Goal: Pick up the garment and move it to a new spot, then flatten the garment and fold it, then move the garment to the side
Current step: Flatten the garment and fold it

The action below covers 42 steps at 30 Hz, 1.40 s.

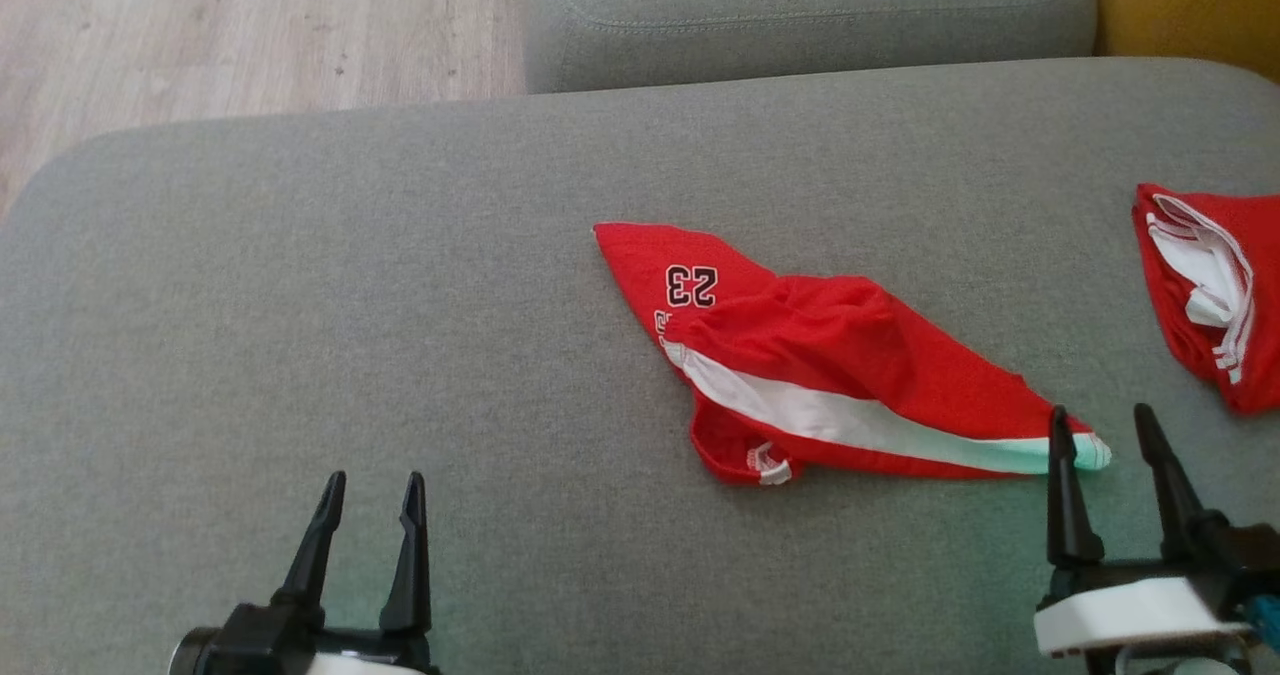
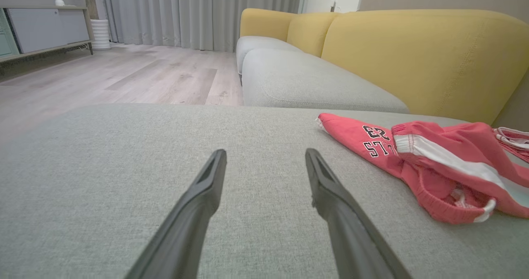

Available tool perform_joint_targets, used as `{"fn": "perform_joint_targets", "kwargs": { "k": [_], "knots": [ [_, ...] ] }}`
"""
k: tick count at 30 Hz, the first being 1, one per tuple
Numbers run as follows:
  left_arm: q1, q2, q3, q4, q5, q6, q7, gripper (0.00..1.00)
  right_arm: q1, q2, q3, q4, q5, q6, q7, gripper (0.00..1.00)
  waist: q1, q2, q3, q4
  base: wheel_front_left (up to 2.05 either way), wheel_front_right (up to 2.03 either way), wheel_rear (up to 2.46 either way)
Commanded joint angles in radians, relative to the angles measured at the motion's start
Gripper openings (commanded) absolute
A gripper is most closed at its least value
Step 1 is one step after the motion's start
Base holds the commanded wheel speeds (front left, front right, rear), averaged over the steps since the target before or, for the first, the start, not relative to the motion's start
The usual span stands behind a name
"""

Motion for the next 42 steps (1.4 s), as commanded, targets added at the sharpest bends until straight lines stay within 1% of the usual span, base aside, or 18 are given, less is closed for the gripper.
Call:
{"fn": "perform_joint_targets", "kwargs": {
  "k": [1,18,22,25,28,31,33,35,36,37,42],
  "knots": [
    [-0.032,-0.002,0.022,-0.021,0.003,-0.006,-0.010,1.00,-0.004,-0.009,0.031,-0.028,0.011,0.007,-0.011,1.00,0.0000,0.0000,0.002,0.002,0.00,0.00,0.00],
    [-0.043,-0.002,0.017,-0.010,0.010,-0.014,-0.010,1.00,-0.015,-0.009,0.046,-0.023,0.021,0.007,-0.012,1.00,0.0000,0.0000,0.011,-0.013,0.00,0.00,0.00],
    [-0.102,-0.002,-0.029,0.021,0.016,-0.020,-0.010,1.00,-0.038,-0.009,0.053,-0.029,0.021,0.007,-0.012,1.00,0.0000,0.0000,0.038,-0.022,0.00,0.00,0.00],
    [-0.189,-0.002,-0.116,0.075,0.006,-0.023,-0.010,1.00,-0.062,-0.009,0.070,-0.033,0.020,0.007,-0.012,1.00,0.0000,0.0000,0.065,-0.036,0.00,0.00,0.00],
    [-0.299,0.008,-0.260,0.126,-0.090,-0.024,-0.010,1.00,-0.085,-0.009,0.093,-0.038,0.022,0.007,-0.012,1.00,0.0000,0.0000,0.092,-0.057,0.00,0.00,0.00],
    [-0.401,0.032,-0.378,0.184,-0.240,-0.024,-0.009,1.00,-0.102,-0.009,0.118,-0.038,0.023,0.007,-0.012,1.00,0.0000,0.0000,0.109,-0.080,0.00,0.00,0.00],
    [-0.464,0.067,-0.443,0.222,-0.311,-0.024,-0.006,1.00,-0.110,-0.009,0.129,-0.037,0.025,0.007,-0.012,1.00,0.0000,0.0000,0.116,-0.098,0.00,0.00,0.00],
    [-0.511,0.092,-0.485,0.257,-0.394,-0.025,0.002,1.00,-0.117,-0.009,0.134,-0.037,0.028,0.007,-0.012,1.00,0.0000,0.0000,0.123,-0.115,0.00,0.00,0.00],
    [-0.551,0.126,-0.536,0.291,-0.444,-0.025,0.011,1.00,-0.120,-0.009,0.140,-0.039,0.030,0.007,-0.012,1.00,0.0000,0.0000,0.128,-0.130,0.00,0.00,0.00],
    [-0.564,0.135,-0.557,0.302,-0.483,-0.025,0.016,1.00,-0.122,-0.009,0.141,-0.040,0.031,0.007,-0.012,1.00,0.0000,0.0000,0.132,-0.137,0.00,0.00,0.00],
    [-0.629,0.201,-0.680,0.327,-0.618,-0.025,0.027,1.00,-0.134,-0.009,0.147,-0.043,0.036,0.007,-0.012,1.00,0.0000,0.0000,0.150,-0.165,0.00,0.00,0.00]
  ]
}}
